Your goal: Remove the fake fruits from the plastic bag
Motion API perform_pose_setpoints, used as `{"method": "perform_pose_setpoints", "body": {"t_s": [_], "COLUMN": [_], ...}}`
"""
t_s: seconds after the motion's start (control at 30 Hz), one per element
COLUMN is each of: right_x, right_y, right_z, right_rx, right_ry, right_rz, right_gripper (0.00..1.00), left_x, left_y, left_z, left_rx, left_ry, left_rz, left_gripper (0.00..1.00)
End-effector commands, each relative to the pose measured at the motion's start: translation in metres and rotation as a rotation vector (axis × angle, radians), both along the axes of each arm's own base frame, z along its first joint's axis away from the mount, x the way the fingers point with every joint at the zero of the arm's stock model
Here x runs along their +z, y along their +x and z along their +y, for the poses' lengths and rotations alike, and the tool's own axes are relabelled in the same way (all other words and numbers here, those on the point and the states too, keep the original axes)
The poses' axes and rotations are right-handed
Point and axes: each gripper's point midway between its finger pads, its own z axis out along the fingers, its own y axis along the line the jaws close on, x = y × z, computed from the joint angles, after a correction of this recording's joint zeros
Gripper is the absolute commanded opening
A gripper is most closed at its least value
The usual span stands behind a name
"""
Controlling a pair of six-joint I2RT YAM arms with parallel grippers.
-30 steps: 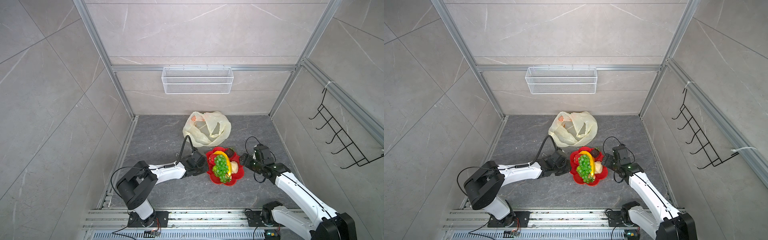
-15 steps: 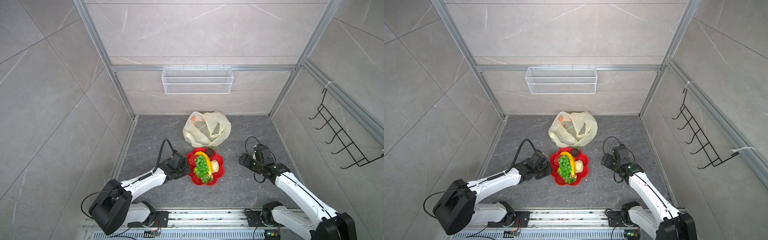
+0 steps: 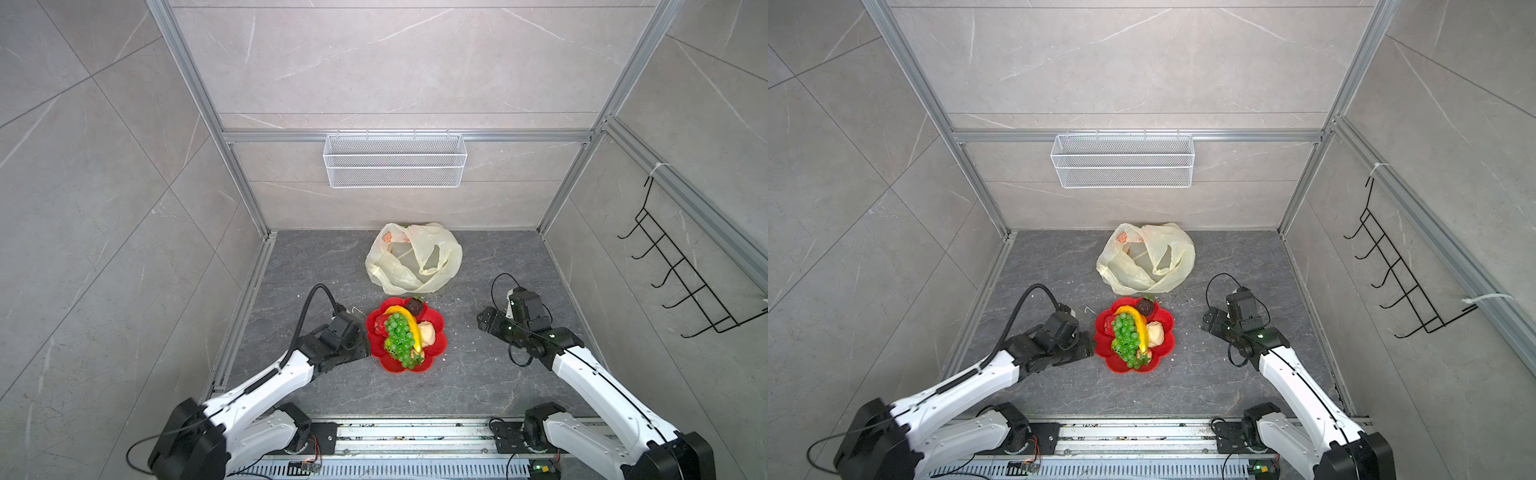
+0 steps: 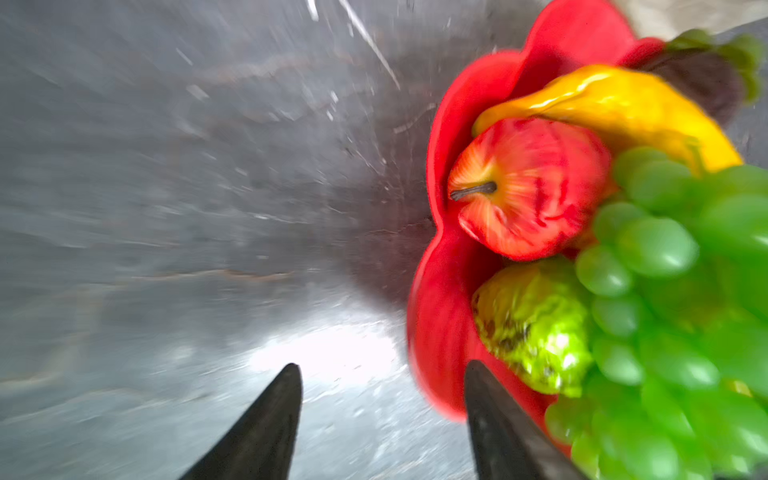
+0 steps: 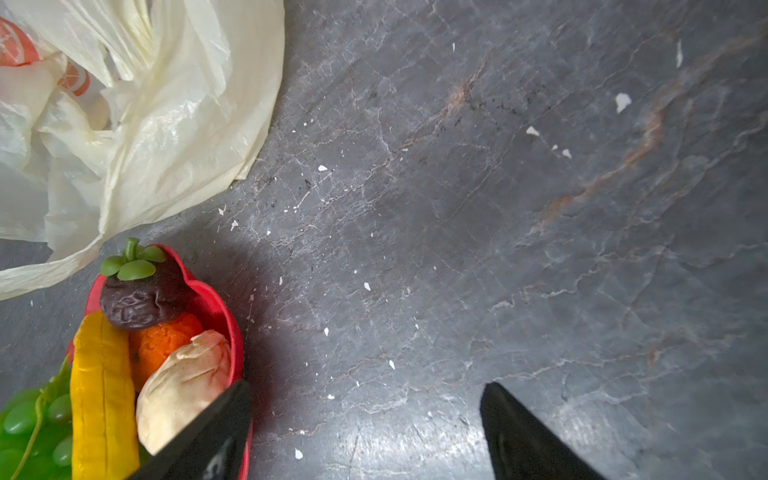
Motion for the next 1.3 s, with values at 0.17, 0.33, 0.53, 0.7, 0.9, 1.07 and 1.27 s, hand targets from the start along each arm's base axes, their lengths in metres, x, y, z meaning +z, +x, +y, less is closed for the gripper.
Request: {"method": "perform_pose_setpoints", "body": {"t_s": [0.17, 0.33, 0.53, 0.7, 0.9, 1.07, 1.27], "right_x": [0.072, 0.109, 0.096, 0.059, 0.014, -0.016, -0.028], "right_y": [0.02, 0.037, 0.058, 0.084, 0.098, 0.11, 0.118], "right_z": [-0.01, -0.044, -0.068, -0.075, -0.089, -0.087, -0.074], "right_rx": [0.041, -0.106, -0.221, -0.215, -0.209, -0.163, -0.066], "right_ry": [-0.117, -0.266, -0.406, -0.551, -0.628, -0.624, -0.588], "right_rz": [-0.226, -0.408, -0.469, -0.47, -0.424, -0.424, -0.437], "right_gripper": [0.88, 0.92, 0.99, 0.99, 1.0, 0.99, 1.0], "left_x": [0.117, 0.145, 0.113, 0.073, 0.024, -0.001, -0.001], "left_y": [0.031, 0.073, 0.126, 0.155, 0.177, 0.181, 0.179], "left_z": [0.102, 0.113, 0.153, 0.177, 0.178, 0.188, 0.188], "left_rx": [0.323, 0.412, 0.444, 0.384, 0.265, 0.278, 0.257], "left_ry": [0.353, 0.601, 0.667, 0.715, 0.696, 0.657, 0.567], "left_rz": [-0.451, -0.695, -0.634, -0.595, -0.572, -0.52, -0.555], "left_gripper": [0.86, 0.99, 1.0, 1.0, 1.0, 1.0, 1.0]}}
